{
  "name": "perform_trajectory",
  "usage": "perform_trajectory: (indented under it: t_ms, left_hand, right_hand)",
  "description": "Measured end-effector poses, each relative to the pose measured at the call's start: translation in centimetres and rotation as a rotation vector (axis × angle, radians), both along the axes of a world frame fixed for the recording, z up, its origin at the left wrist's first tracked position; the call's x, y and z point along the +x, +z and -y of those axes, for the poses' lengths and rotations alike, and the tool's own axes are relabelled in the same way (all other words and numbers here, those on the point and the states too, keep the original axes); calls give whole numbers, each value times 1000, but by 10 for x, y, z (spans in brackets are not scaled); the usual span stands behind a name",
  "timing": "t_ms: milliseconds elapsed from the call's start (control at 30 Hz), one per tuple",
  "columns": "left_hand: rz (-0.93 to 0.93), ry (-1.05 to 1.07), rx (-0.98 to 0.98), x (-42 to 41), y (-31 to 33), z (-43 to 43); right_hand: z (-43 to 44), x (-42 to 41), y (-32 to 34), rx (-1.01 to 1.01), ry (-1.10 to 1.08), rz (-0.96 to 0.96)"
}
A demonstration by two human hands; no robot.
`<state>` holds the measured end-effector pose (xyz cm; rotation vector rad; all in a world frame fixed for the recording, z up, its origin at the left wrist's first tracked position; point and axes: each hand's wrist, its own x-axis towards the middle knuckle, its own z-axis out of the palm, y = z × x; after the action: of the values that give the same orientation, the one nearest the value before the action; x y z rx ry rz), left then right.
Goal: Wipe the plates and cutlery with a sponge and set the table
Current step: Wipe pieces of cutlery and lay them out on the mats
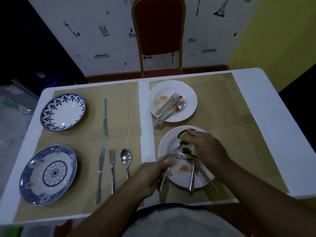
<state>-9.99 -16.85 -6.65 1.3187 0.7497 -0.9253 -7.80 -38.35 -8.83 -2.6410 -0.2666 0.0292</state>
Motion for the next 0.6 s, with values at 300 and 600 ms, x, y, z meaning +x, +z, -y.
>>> perform_trajectory:
  t_ms: [300, 600]
  left_hand:
    - [173, 33, 141, 29, 0, -27]
    - [324, 305, 5, 67, 12, -65]
  right_hand:
    - [-41, 12, -5, 32, 110, -69]
    - [-102, 42, 19, 248, 291, 58]
